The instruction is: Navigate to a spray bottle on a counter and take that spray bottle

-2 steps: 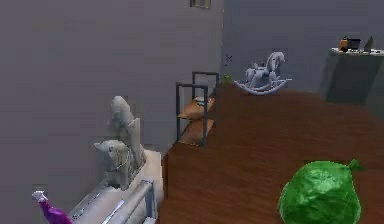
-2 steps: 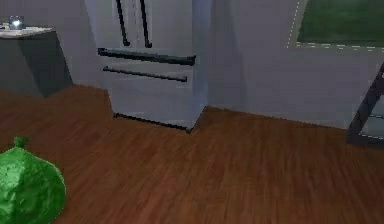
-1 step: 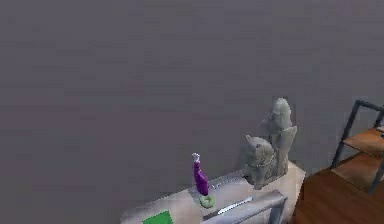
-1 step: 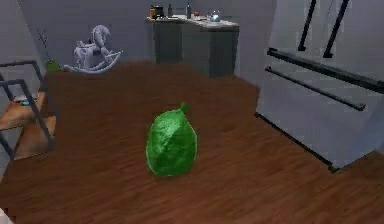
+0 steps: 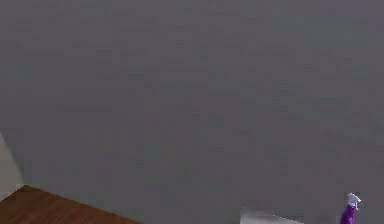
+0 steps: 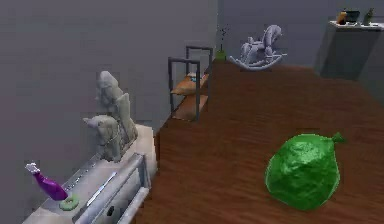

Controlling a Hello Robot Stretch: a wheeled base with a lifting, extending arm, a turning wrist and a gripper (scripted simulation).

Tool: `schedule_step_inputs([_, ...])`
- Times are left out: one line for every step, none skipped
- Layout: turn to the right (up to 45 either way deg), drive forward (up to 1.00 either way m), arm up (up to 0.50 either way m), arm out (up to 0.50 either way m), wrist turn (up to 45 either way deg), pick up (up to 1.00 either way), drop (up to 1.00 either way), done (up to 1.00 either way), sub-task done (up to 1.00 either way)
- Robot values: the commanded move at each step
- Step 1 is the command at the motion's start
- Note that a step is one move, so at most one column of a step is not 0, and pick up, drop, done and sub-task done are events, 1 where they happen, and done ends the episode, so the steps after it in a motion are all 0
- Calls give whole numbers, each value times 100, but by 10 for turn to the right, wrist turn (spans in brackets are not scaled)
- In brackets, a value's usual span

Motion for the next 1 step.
schedule_step_inputs([-360,0,0,0,0,0,0,0,0])
